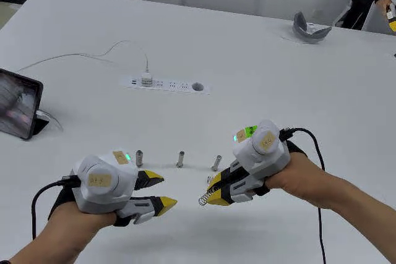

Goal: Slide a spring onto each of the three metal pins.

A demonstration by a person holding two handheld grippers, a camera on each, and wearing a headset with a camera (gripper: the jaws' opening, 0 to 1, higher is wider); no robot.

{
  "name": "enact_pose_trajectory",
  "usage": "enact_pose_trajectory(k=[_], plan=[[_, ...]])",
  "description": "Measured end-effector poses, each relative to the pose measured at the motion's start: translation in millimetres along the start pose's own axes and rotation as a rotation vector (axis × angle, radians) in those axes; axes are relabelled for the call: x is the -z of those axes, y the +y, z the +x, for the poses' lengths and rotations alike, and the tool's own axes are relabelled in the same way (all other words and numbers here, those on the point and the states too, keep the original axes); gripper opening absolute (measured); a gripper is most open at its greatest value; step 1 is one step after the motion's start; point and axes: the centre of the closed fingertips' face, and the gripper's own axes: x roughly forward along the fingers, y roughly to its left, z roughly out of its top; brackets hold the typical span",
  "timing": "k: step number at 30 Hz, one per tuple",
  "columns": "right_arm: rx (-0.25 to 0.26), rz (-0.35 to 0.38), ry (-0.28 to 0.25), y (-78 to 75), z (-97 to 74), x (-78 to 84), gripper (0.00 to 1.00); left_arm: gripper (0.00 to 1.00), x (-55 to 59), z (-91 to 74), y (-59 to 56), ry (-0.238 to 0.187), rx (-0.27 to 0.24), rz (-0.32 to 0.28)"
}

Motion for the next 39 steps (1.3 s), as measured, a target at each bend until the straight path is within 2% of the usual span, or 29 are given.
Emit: enact_pose_trajectory(k=[7,19,27,39], plan=[[0.03,0.015,0.001,-9.7,5.0,1.6,0.12,0.38,12.4,-8.3,10.1,0.001,-0.051,-0.057],[0.046,0.02,0.013,-24.2,14.1,-2.2,0.12,0.47,29.8,-23.6,25.1,0.013,-0.109,-0.105],[0.079,-0.007,0.034,-42.5,14.0,-3.7,0.13,0.53,30.5,-30.7,31.0,-0.002,-0.13,-0.124],[0.092,-0.029,0.059,-65.0,15.3,-7.2,0.13,0.62,36.1,-35.4,36.8,0.009,-0.158,-0.146]])
